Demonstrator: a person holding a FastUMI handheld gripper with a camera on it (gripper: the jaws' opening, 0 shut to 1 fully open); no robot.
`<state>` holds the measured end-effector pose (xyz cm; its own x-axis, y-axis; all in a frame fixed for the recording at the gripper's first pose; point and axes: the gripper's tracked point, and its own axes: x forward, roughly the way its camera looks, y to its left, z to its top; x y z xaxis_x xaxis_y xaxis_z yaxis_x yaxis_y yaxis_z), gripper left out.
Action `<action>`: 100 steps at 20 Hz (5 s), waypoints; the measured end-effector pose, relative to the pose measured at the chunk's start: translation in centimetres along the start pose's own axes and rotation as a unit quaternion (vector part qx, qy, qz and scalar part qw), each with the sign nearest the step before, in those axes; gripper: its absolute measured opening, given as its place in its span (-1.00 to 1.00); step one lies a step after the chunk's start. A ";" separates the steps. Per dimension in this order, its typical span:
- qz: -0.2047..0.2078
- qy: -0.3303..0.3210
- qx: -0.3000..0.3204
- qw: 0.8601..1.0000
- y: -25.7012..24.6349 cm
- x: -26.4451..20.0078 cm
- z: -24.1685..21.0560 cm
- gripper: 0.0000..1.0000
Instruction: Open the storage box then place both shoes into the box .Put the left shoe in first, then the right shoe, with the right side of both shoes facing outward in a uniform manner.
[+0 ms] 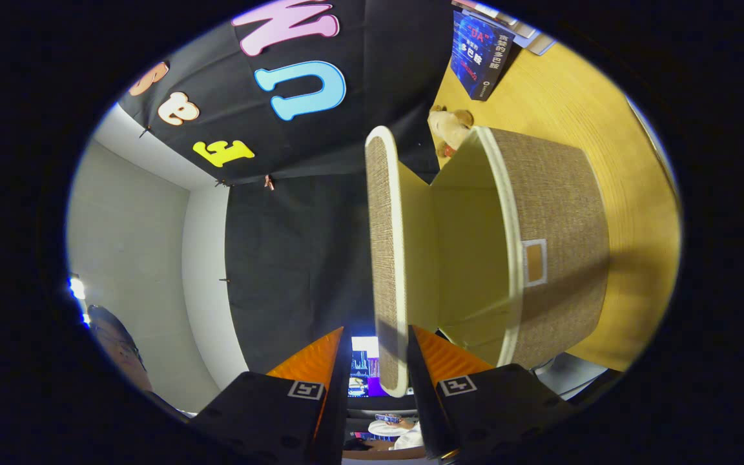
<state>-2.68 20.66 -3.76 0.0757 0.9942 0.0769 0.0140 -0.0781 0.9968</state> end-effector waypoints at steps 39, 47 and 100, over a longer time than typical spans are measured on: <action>-0.211 -0.006 -0.064 0.975 -1.4 33.5 -2.1 -0.88; -0.201 -0.020 -0.069 0.977 -0.8 28.6 -0.8 0.11; -0.581 -0.177 -0.179 0.774 -25.1 -22.8 11.0 -0.89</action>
<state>6.19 -0.89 -30.74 0.4882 0.2898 -0.8232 0.0058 0.9422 0.3351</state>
